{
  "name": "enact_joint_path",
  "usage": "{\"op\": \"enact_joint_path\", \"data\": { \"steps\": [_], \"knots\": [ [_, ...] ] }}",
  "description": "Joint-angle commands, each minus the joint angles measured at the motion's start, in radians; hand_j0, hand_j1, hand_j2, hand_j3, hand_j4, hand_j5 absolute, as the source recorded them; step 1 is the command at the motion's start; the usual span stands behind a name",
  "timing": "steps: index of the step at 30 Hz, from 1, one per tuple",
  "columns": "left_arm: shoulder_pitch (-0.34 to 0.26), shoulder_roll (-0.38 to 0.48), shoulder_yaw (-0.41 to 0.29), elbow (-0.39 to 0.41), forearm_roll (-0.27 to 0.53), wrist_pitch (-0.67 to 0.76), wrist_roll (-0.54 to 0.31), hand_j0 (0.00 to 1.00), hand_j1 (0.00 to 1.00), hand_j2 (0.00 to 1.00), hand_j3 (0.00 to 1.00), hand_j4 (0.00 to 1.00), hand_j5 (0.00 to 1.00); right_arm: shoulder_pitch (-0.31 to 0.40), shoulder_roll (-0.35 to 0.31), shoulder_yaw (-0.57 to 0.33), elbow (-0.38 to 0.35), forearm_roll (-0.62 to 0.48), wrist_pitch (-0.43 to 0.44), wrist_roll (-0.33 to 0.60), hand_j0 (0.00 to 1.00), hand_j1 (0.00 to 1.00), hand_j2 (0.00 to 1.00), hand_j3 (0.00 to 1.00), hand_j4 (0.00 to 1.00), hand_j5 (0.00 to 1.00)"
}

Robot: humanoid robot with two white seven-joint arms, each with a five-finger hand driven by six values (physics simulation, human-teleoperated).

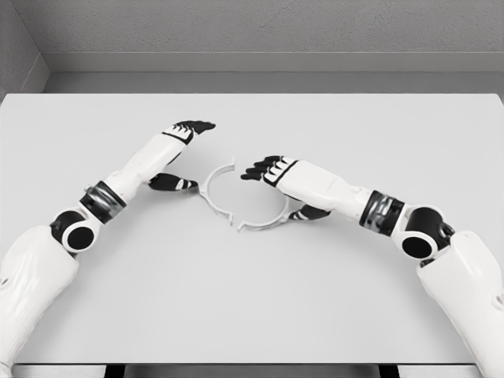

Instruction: Assemble PVC drainage pipe clamps

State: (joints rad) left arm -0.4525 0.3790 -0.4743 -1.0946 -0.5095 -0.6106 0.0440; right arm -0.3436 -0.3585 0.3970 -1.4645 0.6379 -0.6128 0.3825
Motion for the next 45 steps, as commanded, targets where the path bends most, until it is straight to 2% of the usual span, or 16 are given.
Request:
{"op": "enact_joint_path", "data": {
  "steps": [1,9,23,26,28,33,35,41,45],
  "knots": [
    [0.0,0.003,0.002,0.013,0.005,0.0,0.001,1.0,1.0,1.0,1.0,1.0,1.0,0.0,0.006,0.005,0.0,-0.007,0.002,-0.001,1.0,1.0,1.0,1.0,1.0,1.0],
    [-0.02,0.0,0.0,0.047,0.006,0.0,0.001,1.0,1.0,1.0,1.0,1.0,1.0,-0.015,0.023,0.019,0.006,-0.006,0.002,-0.001,1.0,1.0,1.0,1.0,1.0,1.0],
    [-0.021,-0.003,0.0,0.065,0.005,0.0,0.001,1.0,1.0,1.0,1.0,1.0,1.0,-0.038,0.038,0.025,0.03,-0.007,0.002,-0.007,1.0,1.0,1.0,1.0,1.0,1.0],
    [-0.034,-0.003,-0.001,0.07,0.005,0.0,0.001,1.0,1.0,1.0,1.0,1.0,1.0,-0.044,0.035,0.014,0.018,-0.011,0.002,-0.007,1.0,1.0,1.0,1.0,1.0,1.0],
    [-0.043,-0.006,-0.001,0.091,0.005,0.0,0.001,1.0,1.0,1.0,1.0,1.0,1.0,-0.04,0.027,0.006,-0.036,-0.017,0.002,-0.005,1.0,1.0,1.0,1.0,1.0,1.0],
    [-0.074,-0.034,-0.015,0.125,0.005,0.0,0.001,1.0,1.0,1.0,1.0,1.0,1.0,0.024,-0.051,-0.245,-0.189,-0.03,0.002,-0.004,1.0,1.0,1.0,1.0,1.0,1.0],
    [-0.089,-0.049,-0.023,0.137,0.005,0.0,0.001,1.0,1.0,1.0,1.0,1.0,1.0,0.089,-0.094,-0.348,-0.266,-0.057,0.002,-0.004,1.0,1.0,1.0,1.0,1.0,1.0],
    [-0.12,-0.071,-0.033,0.199,0.005,0.0,0.001,1.0,1.0,1.0,1.0,1.0,1.0,0.229,-0.116,-0.58,-0.264,-0.06,0.002,-0.004,1.0,1.0,1.0,1.0,1.0,1.0],
    [-0.123,-0.081,-0.033,0.209,0.005,0.0,0.001,1.0,1.0,1.0,1.0,1.0,1.0,0.261,-0.137,-0.595,-0.235,-0.055,0.002,-0.001,1.0,1.0,1.0,1.0,1.0,1.0]
  ]
}}
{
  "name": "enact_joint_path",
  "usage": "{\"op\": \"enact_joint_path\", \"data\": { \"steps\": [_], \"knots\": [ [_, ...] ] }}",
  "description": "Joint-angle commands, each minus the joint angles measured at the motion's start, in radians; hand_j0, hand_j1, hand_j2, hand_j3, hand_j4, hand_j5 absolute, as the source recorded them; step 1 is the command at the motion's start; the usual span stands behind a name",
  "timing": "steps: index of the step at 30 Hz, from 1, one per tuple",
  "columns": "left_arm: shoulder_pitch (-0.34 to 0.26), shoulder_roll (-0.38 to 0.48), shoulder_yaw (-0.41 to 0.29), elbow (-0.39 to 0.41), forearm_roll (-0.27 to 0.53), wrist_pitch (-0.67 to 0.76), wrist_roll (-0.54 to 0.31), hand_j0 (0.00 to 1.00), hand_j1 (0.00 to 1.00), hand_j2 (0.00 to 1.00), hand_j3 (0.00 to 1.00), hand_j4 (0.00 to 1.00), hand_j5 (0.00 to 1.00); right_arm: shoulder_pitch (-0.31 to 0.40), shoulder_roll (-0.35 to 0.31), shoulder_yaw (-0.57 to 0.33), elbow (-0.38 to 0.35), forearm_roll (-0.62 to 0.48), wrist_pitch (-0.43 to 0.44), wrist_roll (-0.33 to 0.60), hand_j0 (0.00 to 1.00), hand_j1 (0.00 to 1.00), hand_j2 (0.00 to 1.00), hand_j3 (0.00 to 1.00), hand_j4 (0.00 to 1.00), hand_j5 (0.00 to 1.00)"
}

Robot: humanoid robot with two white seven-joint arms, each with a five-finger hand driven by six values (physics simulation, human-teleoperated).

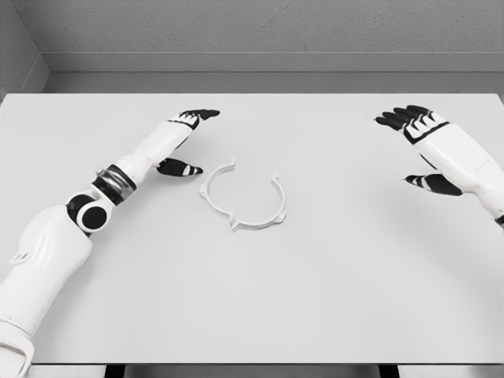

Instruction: Assemble PVC drainage pipe clamps

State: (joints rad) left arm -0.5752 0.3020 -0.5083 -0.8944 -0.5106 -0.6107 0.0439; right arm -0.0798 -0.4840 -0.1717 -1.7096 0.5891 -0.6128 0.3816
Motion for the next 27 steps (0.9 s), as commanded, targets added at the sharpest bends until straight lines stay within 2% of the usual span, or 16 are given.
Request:
{"op": "enact_joint_path", "data": {
  "steps": [1,6,27],
  "knots": [
    [0.0,-0.006,0.001,0.009,0.006,0.0,0.001,1.0,1.0,1.0,1.0,1.0,1.0,0.0,-0.013,-0.026,0.01,-0.006,0.002,0.0,1.0,1.0,1.0,1.0,1.0,1.0],
    [0.0,-0.014,0.001,0.008,0.006,0.0,0.001,1.0,1.0,1.0,1.0,1.0,1.0,0.002,-0.012,-0.017,0.03,-0.011,0.002,0.002,1.0,1.0,1.0,1.0,1.0,1.0],
    [0.005,-0.032,-0.003,-0.006,-0.016,0.0,0.001,1.0,1.0,1.0,1.0,1.0,1.0,0.0,-0.012,-0.006,0.028,-0.012,0.002,0.0,1.0,1.0,1.0,1.0,1.0,1.0]
  ]
}}
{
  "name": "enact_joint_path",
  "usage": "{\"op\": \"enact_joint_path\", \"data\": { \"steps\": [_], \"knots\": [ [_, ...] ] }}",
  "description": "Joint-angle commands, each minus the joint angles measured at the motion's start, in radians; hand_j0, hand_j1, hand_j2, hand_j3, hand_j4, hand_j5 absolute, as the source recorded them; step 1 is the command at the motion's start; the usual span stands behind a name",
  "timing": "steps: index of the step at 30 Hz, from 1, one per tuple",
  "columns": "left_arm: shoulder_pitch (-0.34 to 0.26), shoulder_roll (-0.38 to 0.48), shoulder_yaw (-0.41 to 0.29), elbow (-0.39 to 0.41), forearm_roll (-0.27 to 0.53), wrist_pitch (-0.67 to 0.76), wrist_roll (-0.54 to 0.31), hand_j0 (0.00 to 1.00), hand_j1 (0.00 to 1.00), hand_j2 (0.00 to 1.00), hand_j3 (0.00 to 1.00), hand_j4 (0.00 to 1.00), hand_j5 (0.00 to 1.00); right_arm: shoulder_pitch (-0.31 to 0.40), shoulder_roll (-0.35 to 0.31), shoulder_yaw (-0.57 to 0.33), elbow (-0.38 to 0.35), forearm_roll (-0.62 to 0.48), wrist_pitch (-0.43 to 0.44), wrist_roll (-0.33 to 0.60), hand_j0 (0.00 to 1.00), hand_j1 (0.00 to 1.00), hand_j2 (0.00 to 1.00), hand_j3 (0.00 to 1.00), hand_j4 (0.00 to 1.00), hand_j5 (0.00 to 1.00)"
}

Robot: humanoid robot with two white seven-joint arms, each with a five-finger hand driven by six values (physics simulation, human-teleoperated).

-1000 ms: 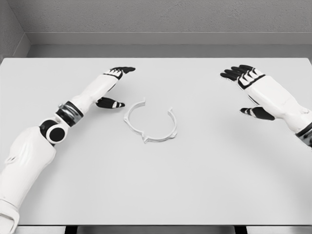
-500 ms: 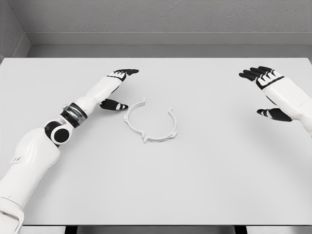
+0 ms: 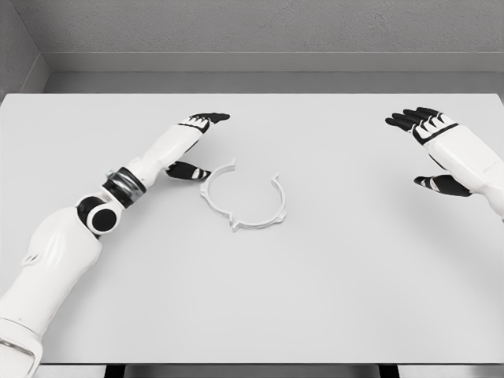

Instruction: Assemble PVC drainage pipe clamps

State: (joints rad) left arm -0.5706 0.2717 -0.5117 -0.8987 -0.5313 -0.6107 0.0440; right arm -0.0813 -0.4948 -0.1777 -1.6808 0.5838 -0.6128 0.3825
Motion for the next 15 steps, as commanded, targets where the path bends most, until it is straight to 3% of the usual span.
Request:
{"op": "enact_joint_path", "data": {
  "steps": [1,15],
  "knots": [
    [0.0,-0.005,0.001,-0.002,-0.006,0.0,0.0,1.0,1.0,1.0,1.0,1.0,1.0,0.0,-0.001,0.0,0.0,-0.007,0.002,-0.001,1.0,1.0,1.0,1.0,1.0,1.0],
    [0.005,-0.019,0.002,-0.005,-0.018,0.0,0.0,1.0,1.0,1.0,1.0,1.0,1.0,0.002,-0.001,0.001,-0.002,-0.007,0.002,-0.001,1.0,1.0,1.0,1.0,1.0,1.0]
  ]
}}
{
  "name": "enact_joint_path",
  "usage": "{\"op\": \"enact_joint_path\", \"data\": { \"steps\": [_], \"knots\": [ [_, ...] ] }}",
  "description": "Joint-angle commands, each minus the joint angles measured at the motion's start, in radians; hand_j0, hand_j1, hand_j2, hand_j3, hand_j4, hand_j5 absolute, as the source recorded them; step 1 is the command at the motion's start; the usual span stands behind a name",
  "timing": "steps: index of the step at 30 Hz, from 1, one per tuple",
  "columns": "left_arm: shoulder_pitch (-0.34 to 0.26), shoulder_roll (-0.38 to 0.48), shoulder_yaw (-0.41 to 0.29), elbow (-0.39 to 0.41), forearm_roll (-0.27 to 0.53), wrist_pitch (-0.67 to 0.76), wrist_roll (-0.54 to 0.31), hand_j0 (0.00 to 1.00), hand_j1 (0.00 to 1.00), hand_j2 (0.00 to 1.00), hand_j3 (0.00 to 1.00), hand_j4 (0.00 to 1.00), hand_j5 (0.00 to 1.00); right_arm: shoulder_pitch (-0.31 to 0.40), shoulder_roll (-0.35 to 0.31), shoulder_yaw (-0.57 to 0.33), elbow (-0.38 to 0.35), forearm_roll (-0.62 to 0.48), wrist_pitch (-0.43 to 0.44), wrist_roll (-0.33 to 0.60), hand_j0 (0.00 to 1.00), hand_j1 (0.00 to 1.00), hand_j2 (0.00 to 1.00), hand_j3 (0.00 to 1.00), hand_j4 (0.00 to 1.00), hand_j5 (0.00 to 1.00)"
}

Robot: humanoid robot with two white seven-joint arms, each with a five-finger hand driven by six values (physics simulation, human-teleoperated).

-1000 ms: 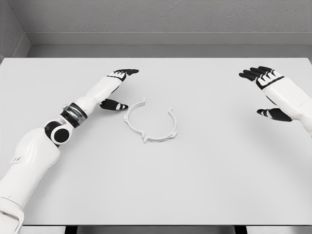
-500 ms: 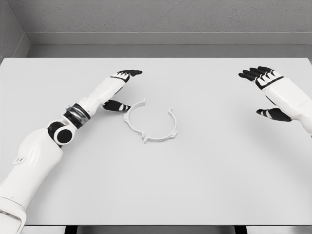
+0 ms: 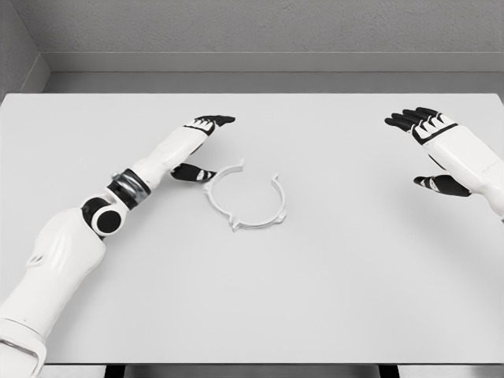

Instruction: Assemble PVC drainage pipe clamps

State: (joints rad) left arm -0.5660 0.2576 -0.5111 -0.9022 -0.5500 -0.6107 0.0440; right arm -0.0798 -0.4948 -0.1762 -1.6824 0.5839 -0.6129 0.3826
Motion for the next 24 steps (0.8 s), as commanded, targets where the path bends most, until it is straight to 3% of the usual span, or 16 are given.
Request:
{"op": "enact_joint_path", "data": {
  "steps": [1,24],
  "knots": [
    [0.0,-0.004,0.002,-0.001,0.001,0.0,0.0,1.0,1.0,1.0,1.0,1.0,1.0,0.0,-0.001,0.0,0.0,-0.007,0.002,-0.001,1.0,1.0,1.0,1.0,1.0,1.0],
    [0.003,-0.029,0.0,-0.023,-0.008,0.0,0.0,1.0,1.0,1.0,1.0,1.0,1.0,0.0,-0.001,0.0,0.001,-0.007,0.002,-0.001,1.0,1.0,1.0,1.0,1.0,1.0]
  ]
}}
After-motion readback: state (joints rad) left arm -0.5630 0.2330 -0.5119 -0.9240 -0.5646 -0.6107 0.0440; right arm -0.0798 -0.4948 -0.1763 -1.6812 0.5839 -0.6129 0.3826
